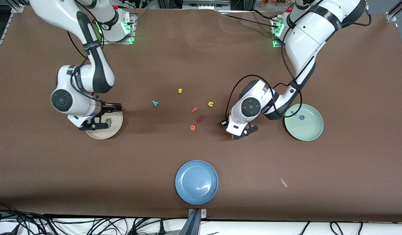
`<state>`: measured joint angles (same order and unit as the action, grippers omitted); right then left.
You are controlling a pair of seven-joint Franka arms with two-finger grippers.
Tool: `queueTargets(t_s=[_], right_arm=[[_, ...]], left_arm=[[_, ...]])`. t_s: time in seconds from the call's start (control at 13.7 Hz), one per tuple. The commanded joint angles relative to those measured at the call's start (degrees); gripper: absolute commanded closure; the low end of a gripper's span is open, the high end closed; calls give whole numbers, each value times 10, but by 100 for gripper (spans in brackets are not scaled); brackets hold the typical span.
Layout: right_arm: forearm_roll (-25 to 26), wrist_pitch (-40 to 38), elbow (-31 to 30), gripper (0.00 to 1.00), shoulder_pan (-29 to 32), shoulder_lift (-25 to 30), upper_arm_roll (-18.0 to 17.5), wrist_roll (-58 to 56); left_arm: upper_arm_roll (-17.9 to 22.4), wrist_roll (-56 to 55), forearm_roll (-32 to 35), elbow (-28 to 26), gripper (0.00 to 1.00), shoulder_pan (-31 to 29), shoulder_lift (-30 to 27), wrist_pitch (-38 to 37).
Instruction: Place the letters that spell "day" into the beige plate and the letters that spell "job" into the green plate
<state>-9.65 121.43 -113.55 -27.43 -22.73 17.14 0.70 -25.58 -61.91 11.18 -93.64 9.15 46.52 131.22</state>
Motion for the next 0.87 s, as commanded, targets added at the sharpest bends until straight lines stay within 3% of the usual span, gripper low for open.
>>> queueTargets(t_s=[0.0, 0.22, 0.51, 0.66, 0.8], right_arm=[[-8, -6, -10, 0, 1, 14, -39, 47], [-8, 3, -22, 0, 1, 16, -110, 38], [-6, 66, -74, 2, 1, 31, -155, 33], [-5, 162, -125, 6, 1, 35, -178, 33], [-5, 203, -142, 19, 2, 26, -184, 33]], left_arm=[[4, -9, 11, 15, 62, 8, 8, -11], [3, -11, 11, 13, 62, 11, 8, -13], [3, -12, 11, 13, 67, 14, 8, -14], [3, -12, 11, 13, 73, 14, 8, -14], [3, -12, 11, 13, 74, 13, 8, -15]])
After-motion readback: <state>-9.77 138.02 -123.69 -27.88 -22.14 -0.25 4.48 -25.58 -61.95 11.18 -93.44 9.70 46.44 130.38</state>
